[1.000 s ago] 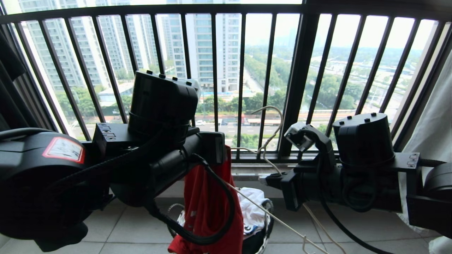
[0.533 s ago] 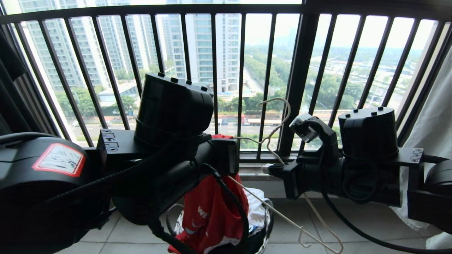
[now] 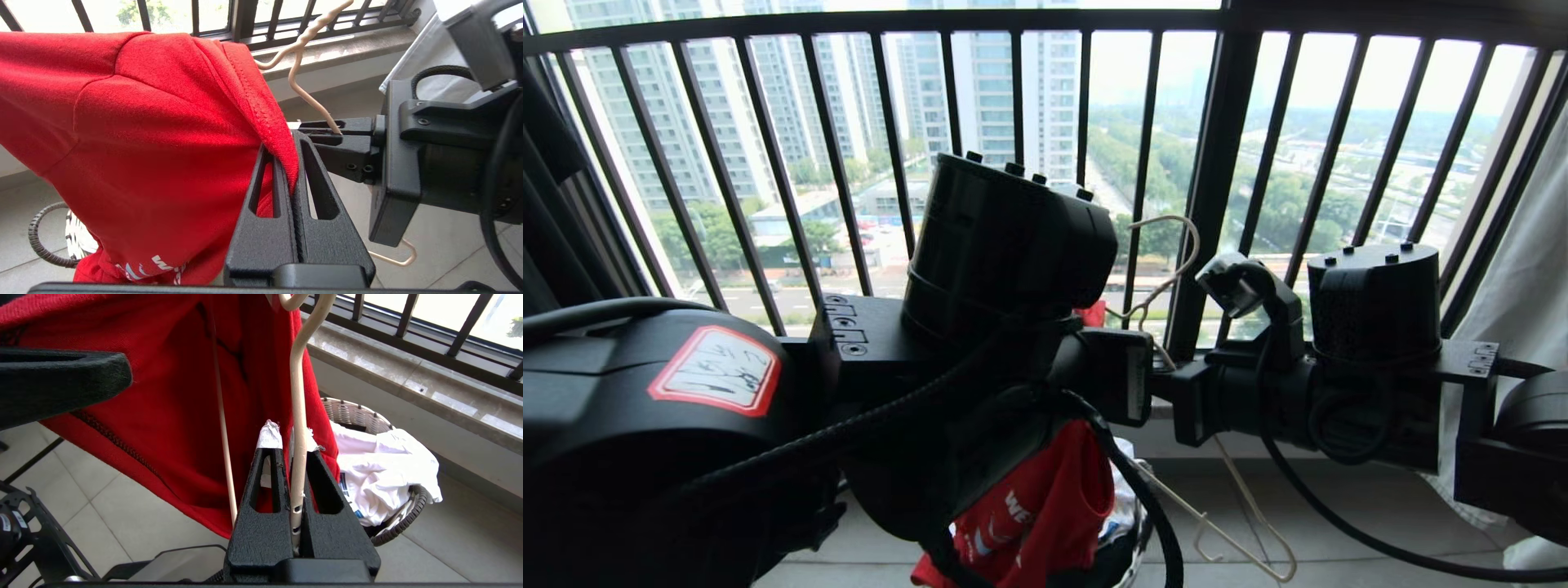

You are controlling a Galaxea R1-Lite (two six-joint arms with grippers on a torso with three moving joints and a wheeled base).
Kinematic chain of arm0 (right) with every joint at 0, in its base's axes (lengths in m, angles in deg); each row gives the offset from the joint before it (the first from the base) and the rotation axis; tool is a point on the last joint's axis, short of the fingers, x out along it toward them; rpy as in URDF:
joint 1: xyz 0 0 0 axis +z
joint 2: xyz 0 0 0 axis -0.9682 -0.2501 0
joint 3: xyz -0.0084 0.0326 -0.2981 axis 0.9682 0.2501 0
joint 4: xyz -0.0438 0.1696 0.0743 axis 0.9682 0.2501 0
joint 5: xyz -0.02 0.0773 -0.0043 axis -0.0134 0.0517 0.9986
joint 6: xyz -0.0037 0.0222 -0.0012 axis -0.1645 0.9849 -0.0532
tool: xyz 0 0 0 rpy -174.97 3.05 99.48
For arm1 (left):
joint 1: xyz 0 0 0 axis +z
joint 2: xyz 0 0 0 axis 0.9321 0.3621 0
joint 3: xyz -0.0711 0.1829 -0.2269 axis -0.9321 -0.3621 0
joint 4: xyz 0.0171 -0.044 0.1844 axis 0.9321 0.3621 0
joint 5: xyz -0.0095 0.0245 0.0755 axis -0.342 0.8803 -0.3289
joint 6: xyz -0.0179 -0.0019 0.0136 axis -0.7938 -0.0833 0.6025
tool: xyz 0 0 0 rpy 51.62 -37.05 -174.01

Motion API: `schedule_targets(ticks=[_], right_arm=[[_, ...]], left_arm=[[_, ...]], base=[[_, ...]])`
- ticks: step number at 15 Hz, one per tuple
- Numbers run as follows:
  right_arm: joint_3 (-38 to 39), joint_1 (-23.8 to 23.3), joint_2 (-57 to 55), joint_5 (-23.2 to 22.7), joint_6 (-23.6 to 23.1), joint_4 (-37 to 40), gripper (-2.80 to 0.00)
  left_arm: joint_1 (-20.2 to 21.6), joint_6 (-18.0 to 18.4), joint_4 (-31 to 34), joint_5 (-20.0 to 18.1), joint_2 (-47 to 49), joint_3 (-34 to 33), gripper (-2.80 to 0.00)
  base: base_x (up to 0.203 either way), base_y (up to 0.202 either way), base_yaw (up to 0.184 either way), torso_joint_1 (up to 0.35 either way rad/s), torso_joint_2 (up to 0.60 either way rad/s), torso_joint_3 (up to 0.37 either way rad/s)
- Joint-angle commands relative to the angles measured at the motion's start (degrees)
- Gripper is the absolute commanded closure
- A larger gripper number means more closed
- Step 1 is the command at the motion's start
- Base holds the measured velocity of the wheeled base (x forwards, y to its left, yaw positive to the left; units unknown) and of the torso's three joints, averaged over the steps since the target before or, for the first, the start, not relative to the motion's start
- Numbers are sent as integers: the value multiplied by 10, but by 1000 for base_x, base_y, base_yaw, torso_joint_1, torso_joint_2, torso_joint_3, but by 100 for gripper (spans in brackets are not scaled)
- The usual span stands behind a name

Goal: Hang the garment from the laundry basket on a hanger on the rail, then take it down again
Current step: Hang the clothes on the clothes rack

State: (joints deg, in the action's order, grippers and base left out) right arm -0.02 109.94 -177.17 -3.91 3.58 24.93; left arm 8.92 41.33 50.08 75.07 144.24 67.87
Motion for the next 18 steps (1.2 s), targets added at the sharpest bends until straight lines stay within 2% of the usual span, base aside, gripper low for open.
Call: schedule_targets(ticks=[1,5,16,17,18], right_arm=[[0,0,-6,-1,1,-1,0],[0,0,-10,-1,2,-9,0],[3,0,-8,-1,2,-13,0],[3,0,-6,-1,2,-13,0],[3,0,-6,-1,2,-13,0]], left_arm=[[-16,-1,1,-2,0,17,0],[-41,-2,1,-2,-10,27,0],[-47,5,0,2,-8,33,0],[-46,11,0,3,-12,33,-280],[-44,17,0,3,-17,33,-280]], base=[[0,0,0,0,0,0],[0,0,0,0,0,0],[0,0,0,0,0,0],[0,0,0,0,0,0],[0,0,0,0,0,0]])
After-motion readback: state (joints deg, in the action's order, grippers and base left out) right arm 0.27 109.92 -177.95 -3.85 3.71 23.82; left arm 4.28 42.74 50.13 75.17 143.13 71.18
